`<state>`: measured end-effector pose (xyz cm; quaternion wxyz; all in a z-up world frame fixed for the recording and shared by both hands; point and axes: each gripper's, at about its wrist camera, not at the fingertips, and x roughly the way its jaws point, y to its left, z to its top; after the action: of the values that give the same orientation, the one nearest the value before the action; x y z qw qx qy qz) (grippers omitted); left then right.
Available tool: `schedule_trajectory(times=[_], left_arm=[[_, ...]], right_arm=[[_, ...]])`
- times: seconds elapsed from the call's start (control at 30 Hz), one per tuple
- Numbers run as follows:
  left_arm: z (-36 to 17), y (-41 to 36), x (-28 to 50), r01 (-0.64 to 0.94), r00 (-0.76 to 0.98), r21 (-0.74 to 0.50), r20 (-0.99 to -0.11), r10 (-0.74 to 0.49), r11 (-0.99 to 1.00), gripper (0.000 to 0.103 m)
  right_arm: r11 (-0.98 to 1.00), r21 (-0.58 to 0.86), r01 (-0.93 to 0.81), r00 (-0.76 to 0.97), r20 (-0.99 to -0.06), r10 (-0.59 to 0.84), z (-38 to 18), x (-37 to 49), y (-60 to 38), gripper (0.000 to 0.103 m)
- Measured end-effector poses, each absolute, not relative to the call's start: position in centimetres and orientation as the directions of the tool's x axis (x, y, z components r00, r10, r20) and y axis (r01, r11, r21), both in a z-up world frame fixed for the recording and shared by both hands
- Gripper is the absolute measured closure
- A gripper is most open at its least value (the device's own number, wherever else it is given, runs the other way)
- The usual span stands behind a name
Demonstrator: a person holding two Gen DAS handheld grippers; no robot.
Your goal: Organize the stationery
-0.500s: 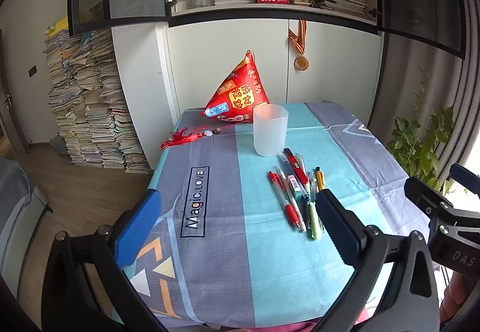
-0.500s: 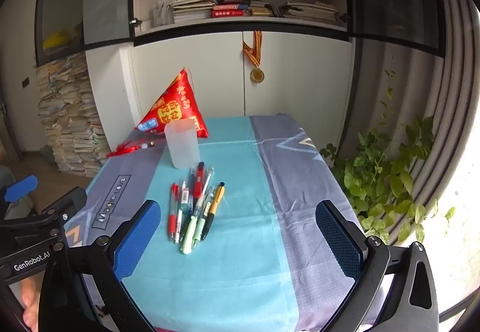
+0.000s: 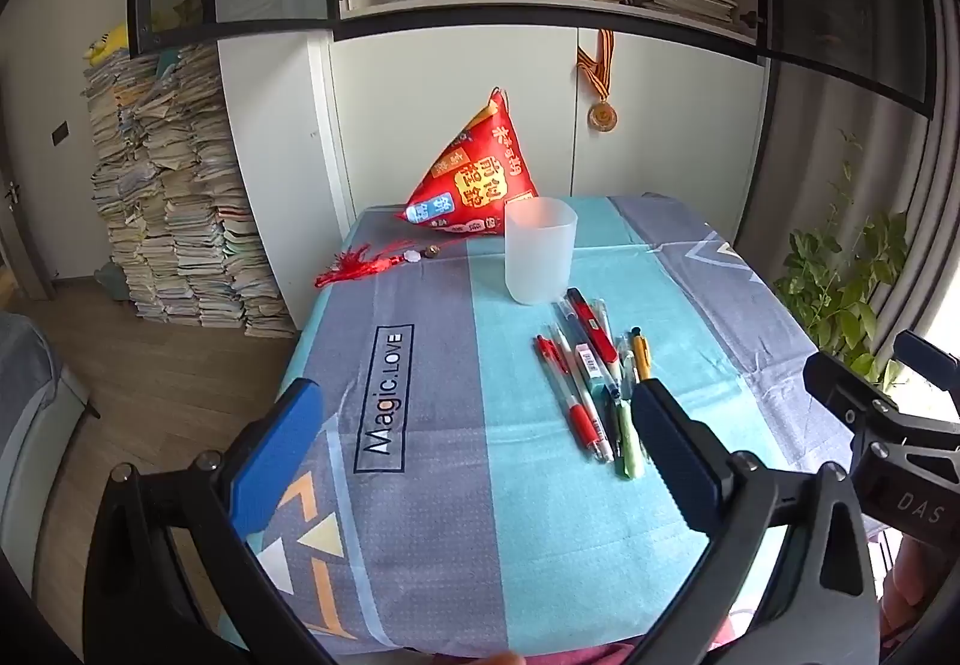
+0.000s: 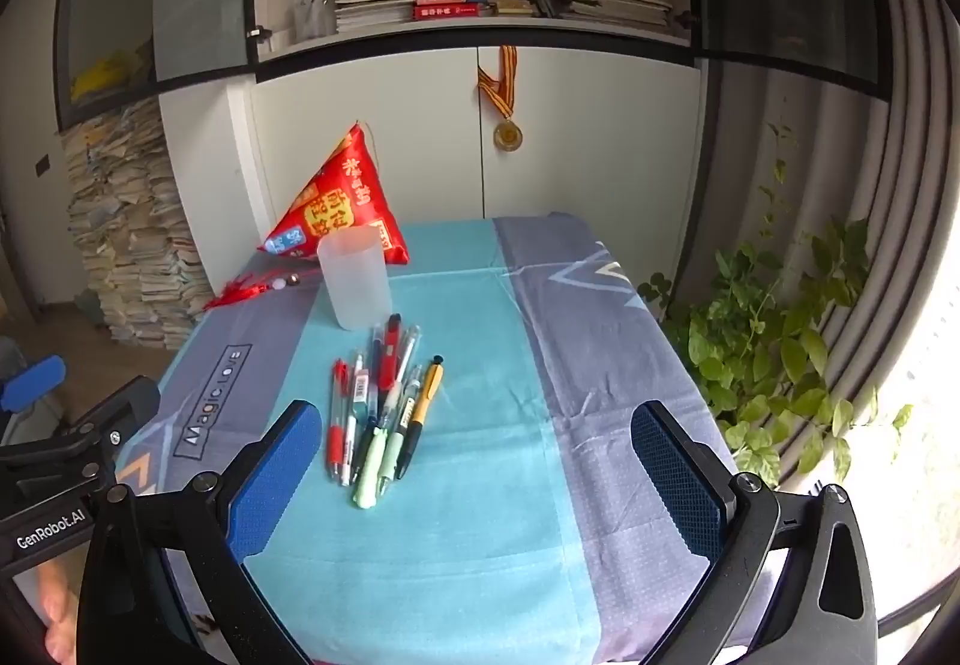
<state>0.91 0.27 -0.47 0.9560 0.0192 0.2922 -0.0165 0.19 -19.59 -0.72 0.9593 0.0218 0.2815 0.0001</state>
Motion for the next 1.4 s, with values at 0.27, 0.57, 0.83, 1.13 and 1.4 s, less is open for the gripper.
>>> schedule_trajectory(times=[0.27,0.57,0.83,1.13,1.4], left_arm=[[-0.5,0.4,0.8,0.052,0.839,0.018,-0.543,-0.034,0.999,0.001],[-0.8,0.9,0.7,0.043,0.846,0.004,-0.533,-0.034,0.999,0.001],[-0.9,1.2,0.5,0.056,0.850,0.000,-0.525,-0.047,0.998,0.002],[-1.2,1.0,0.5,0.062,0.851,0.004,-0.524,-0.050,0.998,0.002],[-1.3,0.9,0.8,0.065,0.849,0.009,-0.526,-0.051,0.998,0.002]], right_arm=[[0.999,0.040,0.013,0.838,-0.546,0.011,-0.6,0.4,-19.3,0.000],[0.999,0.038,0.011,0.834,-0.552,0.011,-0.9,0.7,-19.0,0.000],[0.999,0.037,0.010,0.831,-0.556,0.012,-1.0,0.7,-18.8,0.000],[0.999,0.033,0.010,0.824,-0.566,0.011,-1.3,0.9,-18.5,0.000],[0.999,0.039,0.014,0.814,-0.581,0.011,-1.7,1.5,-18.7,0.000]])
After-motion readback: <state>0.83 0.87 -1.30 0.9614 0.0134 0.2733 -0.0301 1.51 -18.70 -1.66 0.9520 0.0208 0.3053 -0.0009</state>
